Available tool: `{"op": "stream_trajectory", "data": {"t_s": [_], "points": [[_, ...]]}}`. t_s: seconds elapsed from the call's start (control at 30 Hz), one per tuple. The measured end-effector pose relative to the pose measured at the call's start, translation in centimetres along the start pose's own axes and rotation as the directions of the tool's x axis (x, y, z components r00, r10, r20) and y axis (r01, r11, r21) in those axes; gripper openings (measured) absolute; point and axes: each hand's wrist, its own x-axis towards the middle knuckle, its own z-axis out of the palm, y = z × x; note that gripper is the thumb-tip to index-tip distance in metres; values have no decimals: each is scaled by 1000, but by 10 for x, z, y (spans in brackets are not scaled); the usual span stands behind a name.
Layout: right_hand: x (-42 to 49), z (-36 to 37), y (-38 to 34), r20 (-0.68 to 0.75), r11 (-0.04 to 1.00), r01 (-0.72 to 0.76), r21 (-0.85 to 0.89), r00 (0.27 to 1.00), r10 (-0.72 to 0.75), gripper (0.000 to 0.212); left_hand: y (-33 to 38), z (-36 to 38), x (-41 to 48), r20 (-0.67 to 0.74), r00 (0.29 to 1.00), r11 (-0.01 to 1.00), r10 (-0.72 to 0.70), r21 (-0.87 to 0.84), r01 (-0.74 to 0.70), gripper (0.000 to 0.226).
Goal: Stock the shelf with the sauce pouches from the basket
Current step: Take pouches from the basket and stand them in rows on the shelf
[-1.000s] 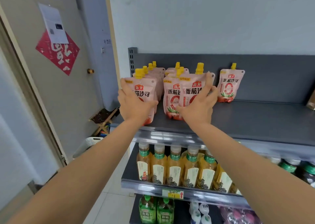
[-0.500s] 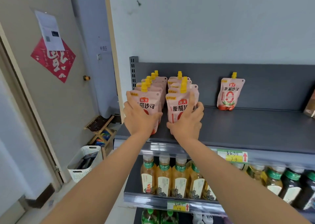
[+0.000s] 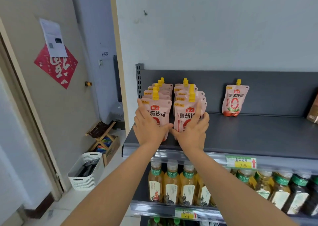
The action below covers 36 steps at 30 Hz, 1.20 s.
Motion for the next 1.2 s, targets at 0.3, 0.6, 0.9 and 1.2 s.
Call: {"op": "stream_trajectory", "data": {"t_s": [0.3, 0.6, 0.9, 1.2], "points": [[-14, -24, 3, 88, 993, 64, -100, 995, -55, 115, -12, -20, -10, 66, 997, 989, 48, 138, -57, 139], [-26, -49, 6, 173, 969, 95, -229, 983, -56, 104, -17, -21, -27, 70, 988, 959, 135, 241, -148, 131], [-49, -126, 70, 193, 857, 135, -498, 980, -42, 83, 13, 6, -84, 184, 673, 641, 717, 206, -739, 94], [-90, -253, 216, 106, 761, -192, -620, 940, 324, 81, 124, 76, -200, 345, 495, 537, 797, -32, -843, 85]]}}
